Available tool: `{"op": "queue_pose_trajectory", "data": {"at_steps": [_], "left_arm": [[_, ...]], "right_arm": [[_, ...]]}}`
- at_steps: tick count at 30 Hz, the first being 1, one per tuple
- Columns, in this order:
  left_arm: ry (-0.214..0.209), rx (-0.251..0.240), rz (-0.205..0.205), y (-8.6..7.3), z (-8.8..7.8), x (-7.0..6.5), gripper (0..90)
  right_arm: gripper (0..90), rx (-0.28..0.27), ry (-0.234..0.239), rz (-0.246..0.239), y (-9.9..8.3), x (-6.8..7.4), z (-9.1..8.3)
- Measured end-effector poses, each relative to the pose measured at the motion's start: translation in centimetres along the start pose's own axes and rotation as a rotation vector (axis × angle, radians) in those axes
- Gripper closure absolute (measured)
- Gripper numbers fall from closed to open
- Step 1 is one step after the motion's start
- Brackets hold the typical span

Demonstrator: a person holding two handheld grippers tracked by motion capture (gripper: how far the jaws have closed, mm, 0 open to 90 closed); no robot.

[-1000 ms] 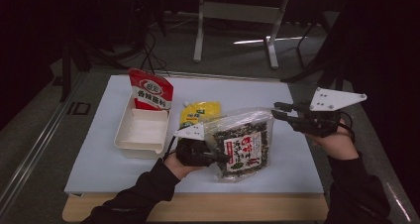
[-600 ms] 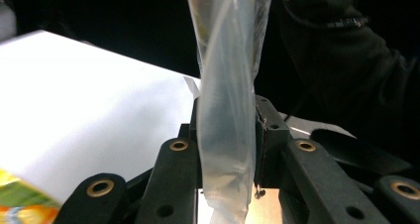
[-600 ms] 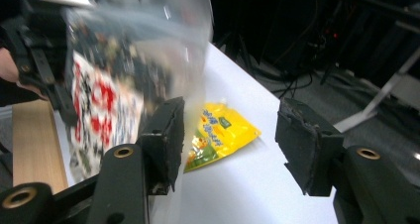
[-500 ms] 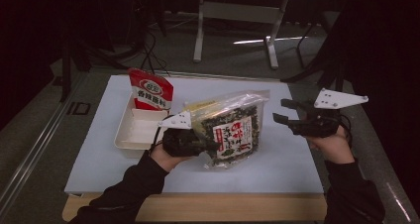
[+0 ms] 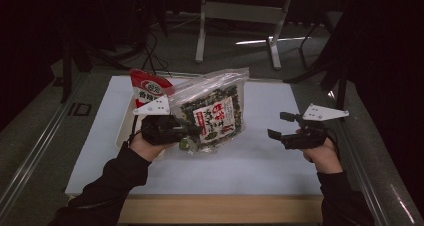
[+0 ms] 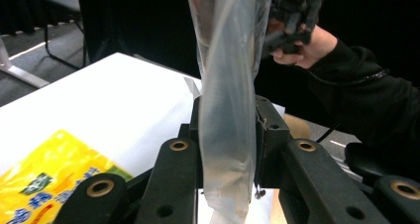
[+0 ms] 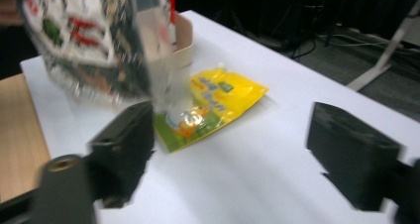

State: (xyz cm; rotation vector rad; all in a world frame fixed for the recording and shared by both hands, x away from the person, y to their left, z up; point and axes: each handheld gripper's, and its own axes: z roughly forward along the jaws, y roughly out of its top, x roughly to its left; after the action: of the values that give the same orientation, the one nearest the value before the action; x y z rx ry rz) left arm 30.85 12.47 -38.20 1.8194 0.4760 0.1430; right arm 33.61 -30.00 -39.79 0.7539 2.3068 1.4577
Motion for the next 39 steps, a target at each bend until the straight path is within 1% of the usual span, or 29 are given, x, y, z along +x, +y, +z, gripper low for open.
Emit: {"op": "queue_pose_trajectory", "data": {"at_steps": [2,4,6,7,8,9,12,13,14,15,16,18,20,23,25,27,29,31,32,33,35,37,39], "left_arm": [[0.016,-0.001,0.002,0.2,-0.7,0.2,76.6],[0.030,-0.001,0.001,0.3,-1.3,0.5,76.7],[0.052,0.001,0.001,0.4,-2.0,0.8,76.6],[0.061,0.001,0.000,0.4,-2.4,0.9,76.7],[0.061,0.001,0.000,0.4,-2.4,0.9,76.6],[0.077,-0.002,-0.002,0.4,-3.0,1.2,76.6],[0.106,-0.003,-0.002,0.3,-4.2,1.6,76.6],[0.114,-0.003,-0.002,0.3,-4.6,1.8,76.6],[0.114,-0.003,-0.002,0.3,-4.6,1.8,76.6],[0.144,-0.003,-0.005,0.1,-5.6,2.2,76.6],[0.153,-0.004,-0.009,0.0,-6.1,2.5,76.6],[0.178,-0.003,-0.017,-0.3,-7.1,2.9,76.6],[0.211,-0.003,-0.026,-0.7,-8.2,3.4,76.6],[0.243,0.003,-0.032,-1.2,-9.4,3.8,76.6],[0.268,0.020,-0.031,-1.7,-10.3,4.2,76.6],[0.284,0.035,-0.034,-2.1,-11.0,4.6,76.6],[0.299,0.051,-0.048,-2.6,-11.5,4.9,76.6],[0.319,0.071,-0.055,-3.1,-12.0,5.2,76.6],[0.319,0.071,-0.055,-3.1,-12.0,5.2,76.6],[0.333,0.091,-0.057,-3.6,-12.4,5.4,76.6],[0.341,0.099,-0.062,-3.9,-12.7,5.6,76.6],[0.360,0.113,-0.066,-4.3,-13.1,5.8,76.6],[0.370,0.126,-0.073,-4.6,-13.4,6.1,76.6]], "right_arm": [[13.6,-0.011,0.022,0.005,-0.5,0.1,0.1],[11.3,-0.011,0.027,0.009,-0.7,0.2,0.2],[11.4,-0.030,0.041,0.012,-1.0,0.2,0.2],[12.3,-0.035,0.039,0.017,-1.0,0.3,0.2],[12.3,-0.035,0.039,0.017,-1.0,0.3,0.2],[13.1,-0.039,0.037,0.015,-1.1,0.3,0.3],[14.1,-0.041,0.022,0.001,-1.6,0.5,0.6],[14.9,-0.047,0.017,-0.015,-1.8,0.5,0.7],[14.9,-0.047,0.017,-0.015,-1.8,0.5,0.7],[15.9,-0.053,0.020,-0.024,-2.0,0.6,0.8],[17.3,-0.071,0.034,-0.045,-2.3,0.6,1.0],[17.4,-0.077,0.045,-0.058,-2.6,0.6,1.2],[17.4,-0.085,0.061,-0.057,-2.8,0.6,1.2],[16.4,-0.102,0.071,-0.054,-3.0,0.6,1.2],[16.2,-0.114,0.066,-0.056,-3.1,0.6,1.2],[16.1,-0.113,0.061,-0.058,-3.1,0.6,1.2],[15.7,-0.114,0.060,-0.056,-3.2,0.5,1.3],[15.7,-0.112,0.056,-0.056,-3.2,0.5,1.3],[15.7,-0.112,0.056,-0.056,-3.2,0.5,1.3],[15.7,-0.112,0.057,-0.055,-3.3,0.5,1.4],[15.6,-0.110,0.058,-0.051,-3.4,0.5,1.5],[15.6,-0.105,0.061,-0.050,-3.5,0.5,1.7],[15.6,-0.101,0.062,-0.050,-3.5,0.5,1.9]]}}
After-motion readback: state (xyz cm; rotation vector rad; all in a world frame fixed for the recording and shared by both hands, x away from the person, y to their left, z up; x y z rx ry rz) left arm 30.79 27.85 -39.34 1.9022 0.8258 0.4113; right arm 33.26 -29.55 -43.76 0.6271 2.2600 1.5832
